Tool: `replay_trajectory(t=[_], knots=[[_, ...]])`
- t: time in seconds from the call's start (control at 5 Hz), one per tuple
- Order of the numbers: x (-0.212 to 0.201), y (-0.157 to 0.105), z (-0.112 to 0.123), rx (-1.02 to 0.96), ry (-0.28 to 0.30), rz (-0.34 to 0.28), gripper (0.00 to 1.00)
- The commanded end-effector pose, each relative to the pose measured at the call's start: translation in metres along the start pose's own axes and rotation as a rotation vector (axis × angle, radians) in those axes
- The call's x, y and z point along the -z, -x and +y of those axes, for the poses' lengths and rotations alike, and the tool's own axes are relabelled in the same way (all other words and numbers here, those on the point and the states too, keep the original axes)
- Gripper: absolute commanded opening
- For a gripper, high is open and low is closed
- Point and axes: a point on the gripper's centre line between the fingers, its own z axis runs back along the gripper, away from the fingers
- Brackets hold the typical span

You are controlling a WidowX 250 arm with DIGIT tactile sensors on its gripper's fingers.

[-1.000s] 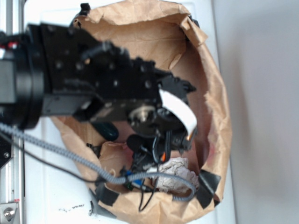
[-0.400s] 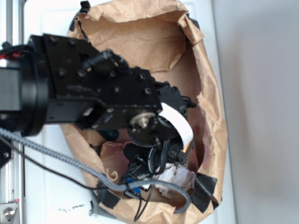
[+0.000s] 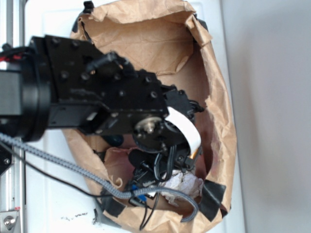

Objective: Grab the white paper.

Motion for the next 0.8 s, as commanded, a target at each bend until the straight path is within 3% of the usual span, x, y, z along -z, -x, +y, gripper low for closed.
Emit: replay_trajectory(t=[0.0, 0.2, 0.6], knots=[[-0.020, -0.010, -0.027, 0.227, 0.051, -0.127, 1.00], [-0.017, -0.006, -0.033, 0.286, 0.112, -0.112, 1.00], [0.007, -0.015, -0.040, 0.294, 0.075, -0.090, 1.00]])
